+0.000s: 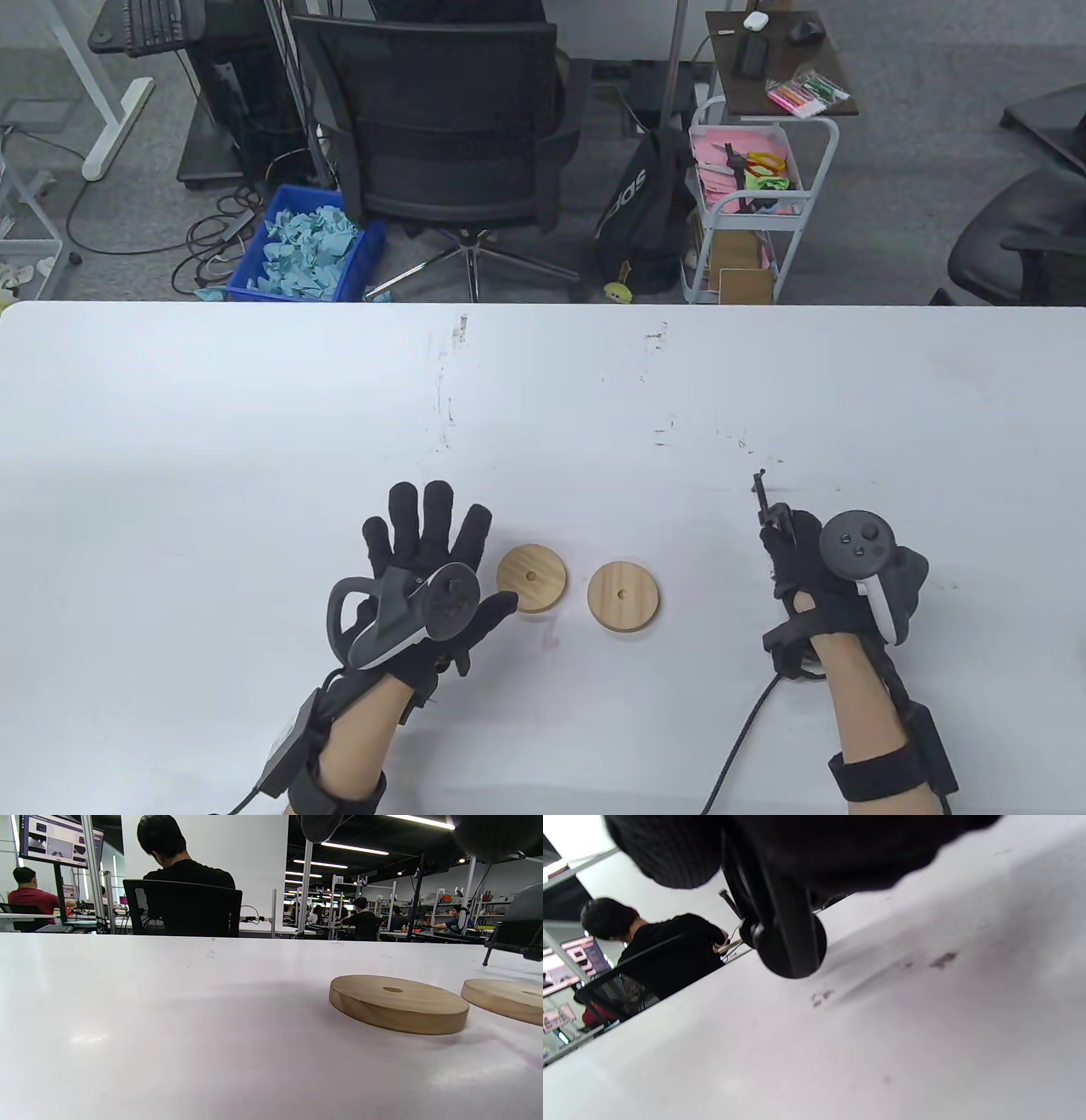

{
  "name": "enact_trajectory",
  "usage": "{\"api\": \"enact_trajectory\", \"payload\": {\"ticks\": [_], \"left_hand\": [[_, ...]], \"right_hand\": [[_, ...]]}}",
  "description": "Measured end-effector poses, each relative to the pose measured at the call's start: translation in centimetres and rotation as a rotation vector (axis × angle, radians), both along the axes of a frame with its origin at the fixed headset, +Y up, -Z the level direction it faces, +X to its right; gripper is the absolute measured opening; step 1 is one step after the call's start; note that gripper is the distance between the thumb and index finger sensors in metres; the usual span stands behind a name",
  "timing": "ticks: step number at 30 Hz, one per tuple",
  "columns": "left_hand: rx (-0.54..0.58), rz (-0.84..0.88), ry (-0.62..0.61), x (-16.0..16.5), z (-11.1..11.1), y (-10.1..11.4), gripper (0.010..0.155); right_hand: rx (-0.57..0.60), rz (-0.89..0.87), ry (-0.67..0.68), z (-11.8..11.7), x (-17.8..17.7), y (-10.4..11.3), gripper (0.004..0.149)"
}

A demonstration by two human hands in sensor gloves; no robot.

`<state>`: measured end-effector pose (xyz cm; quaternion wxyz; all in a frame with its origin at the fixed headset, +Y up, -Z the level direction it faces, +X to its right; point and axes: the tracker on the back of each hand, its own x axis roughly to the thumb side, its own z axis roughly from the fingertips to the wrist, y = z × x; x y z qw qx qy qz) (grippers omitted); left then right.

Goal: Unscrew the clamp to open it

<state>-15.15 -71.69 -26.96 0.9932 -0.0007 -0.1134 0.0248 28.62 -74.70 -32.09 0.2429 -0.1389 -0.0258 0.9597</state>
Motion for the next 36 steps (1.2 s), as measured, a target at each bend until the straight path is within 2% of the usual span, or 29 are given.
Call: {"api": "enact_trajectory", "payload": {"ticks": [6,14,23,27,36], "left_hand": [[0.015,0.004,0.0,0.0,0.2,0.2,0.092],[-0.002,0.01,0.006,0.0,0.3,0.1,0.092],[-0.01,0.005,0.009,0.0,0.2,0.1,0.091],[-0.012,-0.003,0.007,0.1,0.3,0.0,0.091],[-0.016,0.002,0.001,0.2,0.3,-0.1,0.091]], "right_hand": [[-0.048,-0.001,0.002,-0.3,-0.2,-0.4,0.051],[-0.108,-0.048,-0.034,-0.2,0.5,-0.6,0.061],[-0.139,0.105,-0.103,0.0,1.0,-0.6,0.068],[-0.246,0.253,-0.113,-0.1,0.7,-0.8,0.068],[-0.266,0.314,-0.123,-0.1,0.3,-0.8,0.065]]}}
